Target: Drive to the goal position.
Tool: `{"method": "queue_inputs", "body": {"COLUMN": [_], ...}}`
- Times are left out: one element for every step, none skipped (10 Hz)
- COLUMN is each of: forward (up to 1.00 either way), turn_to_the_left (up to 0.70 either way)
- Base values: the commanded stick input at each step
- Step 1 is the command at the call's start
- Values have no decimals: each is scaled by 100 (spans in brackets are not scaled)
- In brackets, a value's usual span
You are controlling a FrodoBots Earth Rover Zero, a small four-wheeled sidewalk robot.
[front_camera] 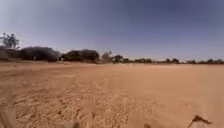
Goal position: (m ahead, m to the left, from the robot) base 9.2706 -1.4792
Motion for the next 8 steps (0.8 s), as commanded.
{"method": "queue_inputs", "body": {"forward": [70, 70, 70, 70, 70, 70, 70, 70], "turn_to_the_left": [0, 0, 0, 0, 0, 0, -35, -35]}}
